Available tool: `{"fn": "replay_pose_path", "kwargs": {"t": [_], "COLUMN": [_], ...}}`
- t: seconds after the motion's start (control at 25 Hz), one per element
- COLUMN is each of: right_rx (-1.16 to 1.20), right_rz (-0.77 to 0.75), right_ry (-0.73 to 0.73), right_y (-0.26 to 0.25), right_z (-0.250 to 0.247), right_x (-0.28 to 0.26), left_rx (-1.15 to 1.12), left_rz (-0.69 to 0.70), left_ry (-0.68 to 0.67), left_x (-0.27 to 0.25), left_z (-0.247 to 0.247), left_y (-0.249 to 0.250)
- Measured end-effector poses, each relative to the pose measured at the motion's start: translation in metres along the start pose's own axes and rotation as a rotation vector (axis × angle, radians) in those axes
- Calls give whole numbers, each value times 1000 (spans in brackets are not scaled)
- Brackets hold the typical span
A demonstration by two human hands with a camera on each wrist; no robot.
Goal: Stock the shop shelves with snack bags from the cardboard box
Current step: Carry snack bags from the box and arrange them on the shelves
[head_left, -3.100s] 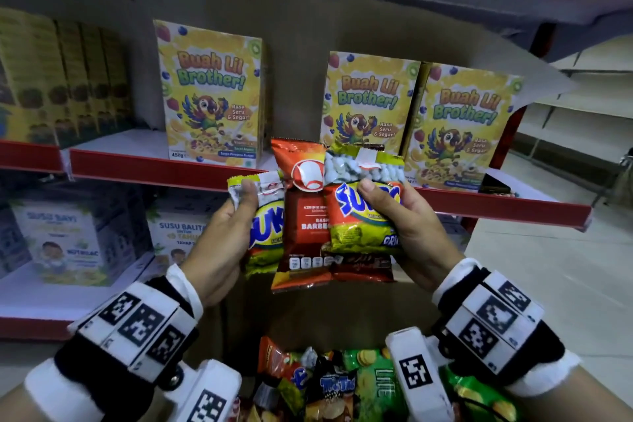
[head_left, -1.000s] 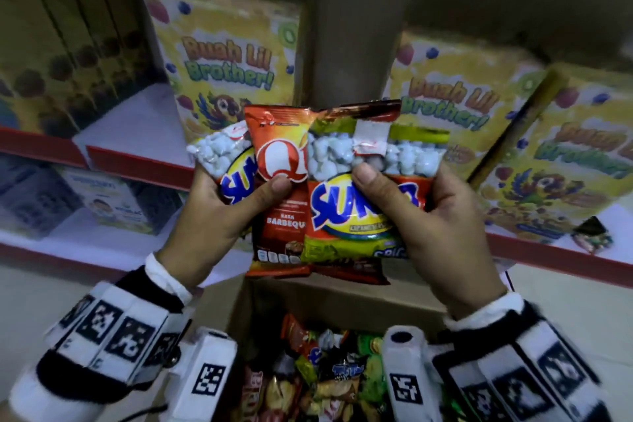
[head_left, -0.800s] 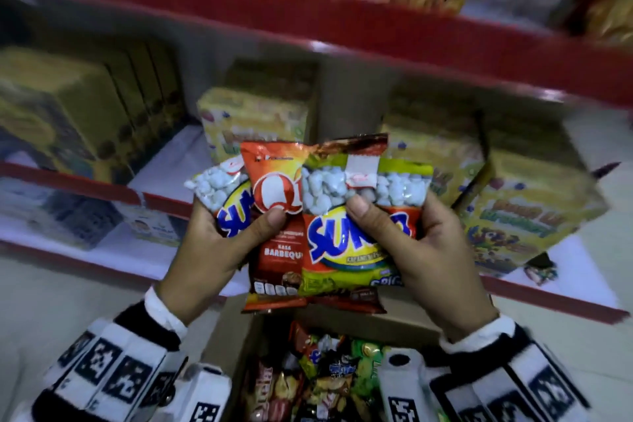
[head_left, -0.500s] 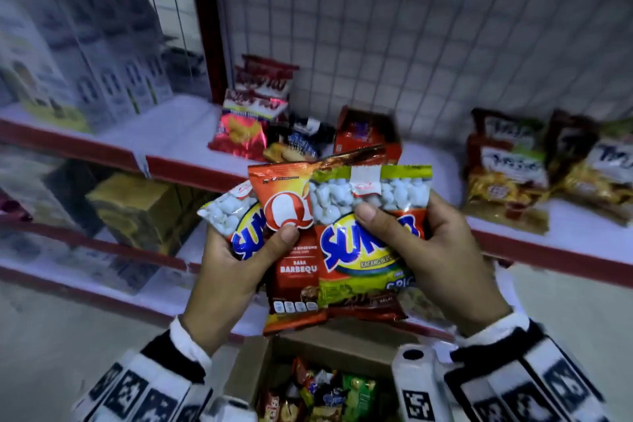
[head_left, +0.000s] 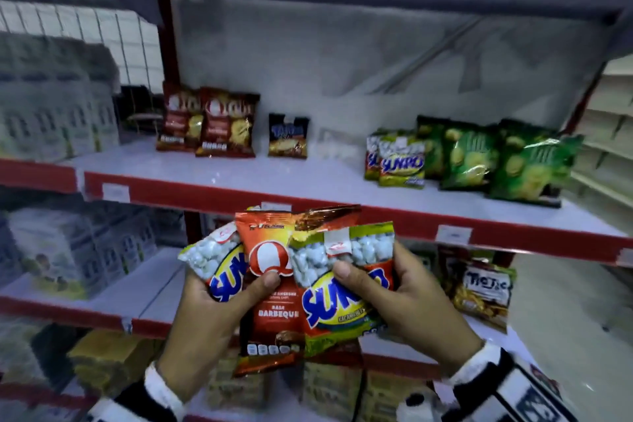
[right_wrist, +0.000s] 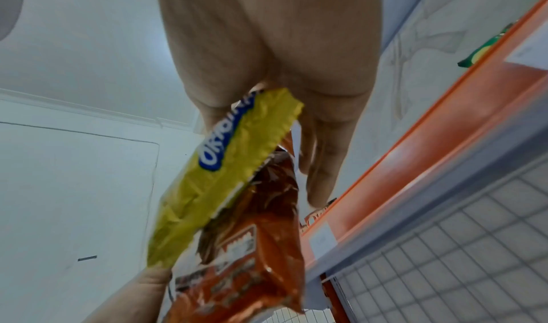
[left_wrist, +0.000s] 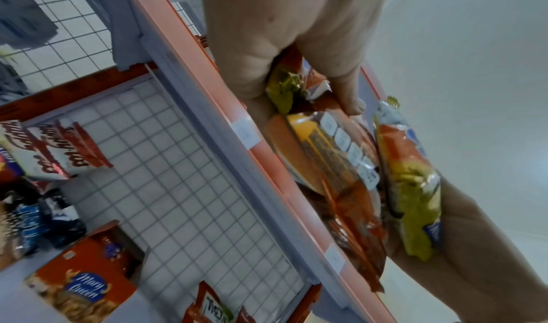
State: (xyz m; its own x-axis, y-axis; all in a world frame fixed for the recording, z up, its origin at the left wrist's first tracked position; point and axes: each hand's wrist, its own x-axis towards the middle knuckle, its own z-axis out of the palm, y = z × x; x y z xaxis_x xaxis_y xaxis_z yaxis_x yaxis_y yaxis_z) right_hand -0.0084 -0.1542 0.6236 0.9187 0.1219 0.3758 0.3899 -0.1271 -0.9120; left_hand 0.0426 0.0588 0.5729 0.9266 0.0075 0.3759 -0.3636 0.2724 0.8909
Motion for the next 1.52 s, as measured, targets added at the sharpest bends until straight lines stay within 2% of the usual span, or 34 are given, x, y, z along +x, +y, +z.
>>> {"fn": "replay_pose_path", "kwargs": {"t": [0.2, 0.28, 0.4, 0.56, 0.64, 0.76, 0.92, 1.08, 1.24, 1.32, 1.4, 1.44, 1.52], "right_rx": [-129, -160, -219, -259, -356, -556, -972, -862, -1033, -1233, -1419, -1370, -931], "right_rz": [-108, -103, 24, 122, 187, 401, 703, 816, 932, 912, 733, 626, 433], "right_ry": [82, 124, 241, 535, 575, 566, 401, 331, 212, 127, 148, 227, 360], "right_y": [-43, -53, -54, -51, -44, -23, 7, 12, 2, -11, -35, -51, -77], "right_z": [-32, -44, -64, -95, -114, -139, -156, -155, -153, -152, -147, -142, -133], "right_x": [2, 11, 40, 108, 144, 194, 235, 248, 255, 254, 247, 242, 229], "left_rx": [35, 26, 19, 28, 24, 9, -15, -32, -26, -34, -52, -64, -76], "left_rz": [8, 14, 41, 101, 112, 115, 121, 84, 73, 64, 58, 60, 67], "left_ry": [60, 63, 28, -38, -87, -171, -243, -278, -359, -376, -379, -372, -357], "left_x": [15, 29, 56, 110, 141, 189, 244, 267, 270, 266, 260, 257, 251], "left_z": [12, 10, 2, -6, -10, -20, -35, -33, -7, 7, 25, 35, 55], "left_y": [31, 42, 54, 62, 63, 65, 59, 45, 39, 40, 43, 45, 49]}}
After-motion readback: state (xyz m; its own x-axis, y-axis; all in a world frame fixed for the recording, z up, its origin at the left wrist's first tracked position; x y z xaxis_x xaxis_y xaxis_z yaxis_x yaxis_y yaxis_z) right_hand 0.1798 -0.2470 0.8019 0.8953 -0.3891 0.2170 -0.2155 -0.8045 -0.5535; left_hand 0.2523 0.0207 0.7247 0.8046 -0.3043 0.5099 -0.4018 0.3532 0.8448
